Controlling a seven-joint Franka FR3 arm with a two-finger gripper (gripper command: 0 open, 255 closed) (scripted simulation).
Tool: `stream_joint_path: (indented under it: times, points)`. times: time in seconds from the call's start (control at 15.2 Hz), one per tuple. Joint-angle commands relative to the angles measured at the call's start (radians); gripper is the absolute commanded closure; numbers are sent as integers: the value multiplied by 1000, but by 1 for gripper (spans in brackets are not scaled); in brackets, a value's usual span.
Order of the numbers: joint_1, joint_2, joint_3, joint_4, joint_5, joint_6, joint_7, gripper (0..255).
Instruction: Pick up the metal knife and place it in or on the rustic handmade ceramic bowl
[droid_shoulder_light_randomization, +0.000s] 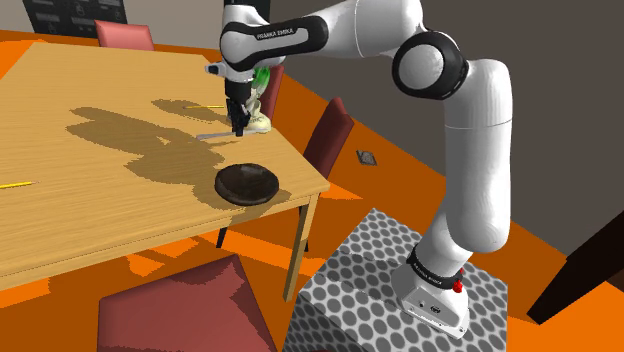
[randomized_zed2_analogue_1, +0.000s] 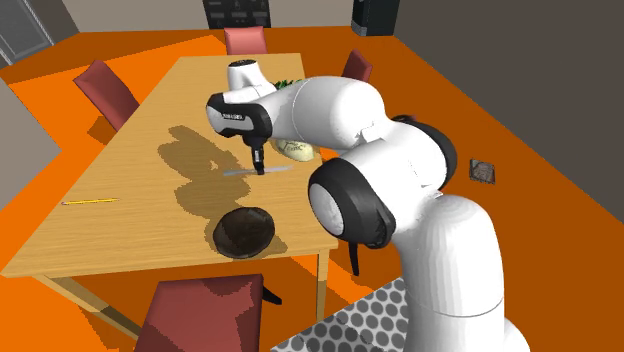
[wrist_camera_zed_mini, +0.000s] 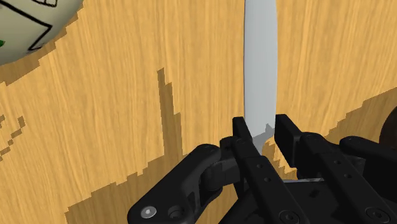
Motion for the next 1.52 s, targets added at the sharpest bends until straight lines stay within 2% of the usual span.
stream_joint_path:
  times: [0.0,0.46,0.92,1.45]
  points:
    - [-1,-8,0,14,0,-23,-1,255]
    - [-1,-18,0,91,0,-110,-1,255]
    - [60,-264,32,-252,-3,-12,93,255]
    - [128,-489,91,-523,10,35,217,255]
